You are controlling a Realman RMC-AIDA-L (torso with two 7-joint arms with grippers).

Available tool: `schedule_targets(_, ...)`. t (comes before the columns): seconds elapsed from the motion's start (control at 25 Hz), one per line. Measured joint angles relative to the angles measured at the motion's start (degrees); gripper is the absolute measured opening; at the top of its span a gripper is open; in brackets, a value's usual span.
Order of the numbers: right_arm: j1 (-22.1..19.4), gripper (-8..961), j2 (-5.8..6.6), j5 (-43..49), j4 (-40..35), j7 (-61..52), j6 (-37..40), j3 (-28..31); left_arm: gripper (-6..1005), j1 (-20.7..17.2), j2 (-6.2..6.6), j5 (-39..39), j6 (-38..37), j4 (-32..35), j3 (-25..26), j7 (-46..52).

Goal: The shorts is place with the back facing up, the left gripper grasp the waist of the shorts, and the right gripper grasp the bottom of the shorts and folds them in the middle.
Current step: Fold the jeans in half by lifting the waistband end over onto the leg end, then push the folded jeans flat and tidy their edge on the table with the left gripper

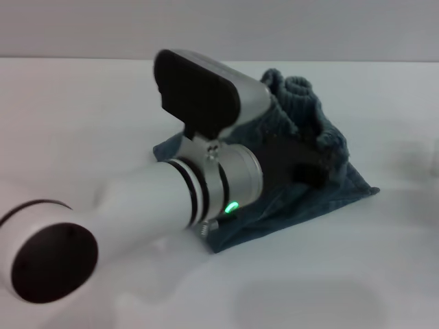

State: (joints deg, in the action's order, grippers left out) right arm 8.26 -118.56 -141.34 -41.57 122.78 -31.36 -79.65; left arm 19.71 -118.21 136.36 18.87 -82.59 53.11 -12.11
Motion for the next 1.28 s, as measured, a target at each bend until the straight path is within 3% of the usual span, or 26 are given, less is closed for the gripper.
schedule_targets(0.36, -0.01, -1, 0.0, 0.75, 0.02, 0.0, -1.6, 0.0, 307, 0.67, 0.16, 0.07, -1.99, -0.37, -1.85, -1.22)
schedule_targets(0.68, -0.33, -1, -0.21, 1.51, 1.04, 5.02, -7.98, -0.43, 656, -2.86, 0.28, 0.22, -8.85, -0.72, -1.67, -4.46)
schedule_targets(0.8, -0.41, -1, -0.32, 1.54, 1.86, 5.91, -10.94, -0.62, 769, -5.57, 0.43, 0.43, -13.68, -0.83, -1.95, -6.62)
schedule_targets(1.0, -0.11, -1, -0.41, 1.54, 3.59, 9.56, -15.22, -0.91, 844, -10.11, 0.66, 0.81, -25.78, 0.16, -4.79, -11.6)
schedule_targets(1.28, 0.21, -1, -0.3, 1.55, 4.33, 10.91, -17.8, -1.57, 842, -11.19, 0.59, 2.7, -44.49, 8.89, -9.42, -8.66)
